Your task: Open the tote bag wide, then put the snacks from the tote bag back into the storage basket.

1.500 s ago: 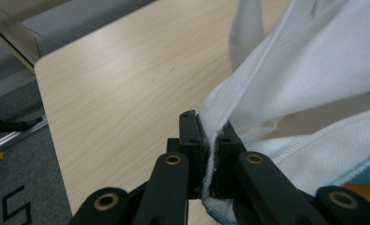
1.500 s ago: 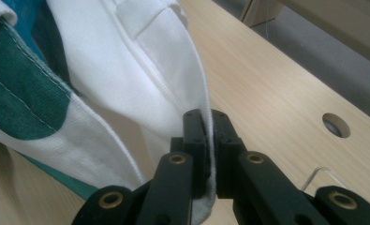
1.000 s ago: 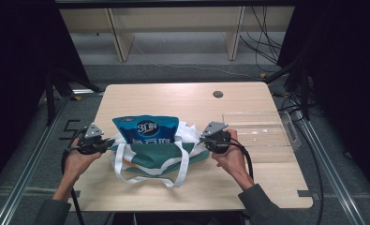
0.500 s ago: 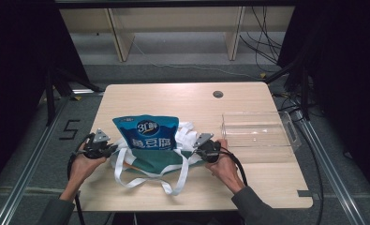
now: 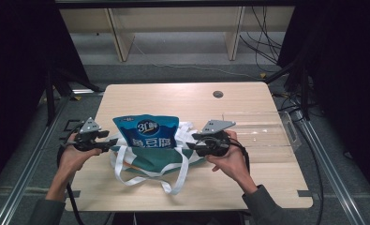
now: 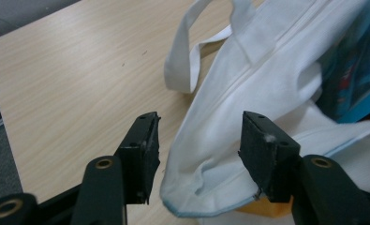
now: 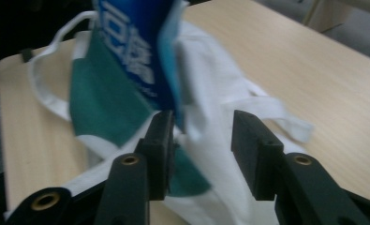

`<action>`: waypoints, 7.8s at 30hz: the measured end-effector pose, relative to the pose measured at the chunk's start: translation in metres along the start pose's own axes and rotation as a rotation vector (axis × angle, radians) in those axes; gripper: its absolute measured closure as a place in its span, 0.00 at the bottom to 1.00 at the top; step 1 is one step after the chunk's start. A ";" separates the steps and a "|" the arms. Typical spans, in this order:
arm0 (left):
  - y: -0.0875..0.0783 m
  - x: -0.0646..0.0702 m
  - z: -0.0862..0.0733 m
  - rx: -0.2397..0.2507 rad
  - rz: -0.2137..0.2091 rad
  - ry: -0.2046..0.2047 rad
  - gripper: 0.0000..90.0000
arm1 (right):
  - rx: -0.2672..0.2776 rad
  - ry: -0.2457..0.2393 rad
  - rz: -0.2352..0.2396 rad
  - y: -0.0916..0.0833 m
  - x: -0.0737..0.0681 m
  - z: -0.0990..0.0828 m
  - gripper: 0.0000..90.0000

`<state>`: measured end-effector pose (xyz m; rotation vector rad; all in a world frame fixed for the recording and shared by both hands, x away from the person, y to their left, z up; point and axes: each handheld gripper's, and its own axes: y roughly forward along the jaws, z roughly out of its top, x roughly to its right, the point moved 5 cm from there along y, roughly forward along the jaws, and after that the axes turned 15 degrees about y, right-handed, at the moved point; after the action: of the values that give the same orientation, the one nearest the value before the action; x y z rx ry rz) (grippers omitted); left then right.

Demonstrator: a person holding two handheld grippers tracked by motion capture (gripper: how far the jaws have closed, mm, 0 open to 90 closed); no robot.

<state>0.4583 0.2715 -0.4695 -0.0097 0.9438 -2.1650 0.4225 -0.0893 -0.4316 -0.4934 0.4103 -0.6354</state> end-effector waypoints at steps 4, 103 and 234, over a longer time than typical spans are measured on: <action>-0.002 0.000 0.016 0.008 -0.051 0.044 0.51 | -0.042 -0.029 0.060 0.016 -0.013 -0.003 0.57; 0.003 0.112 -0.044 -0.074 -0.268 0.327 0.85 | -0.233 0.078 -0.176 0.109 0.053 -0.026 0.99; -0.050 0.136 -0.064 0.024 -0.017 -0.085 0.20 | -0.290 -0.286 0.070 0.017 -0.064 0.136 0.35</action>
<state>0.3111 0.2455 -0.5214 -0.0973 0.8727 -2.1737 0.4520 0.0060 -0.3181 -0.8315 0.2471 -0.4307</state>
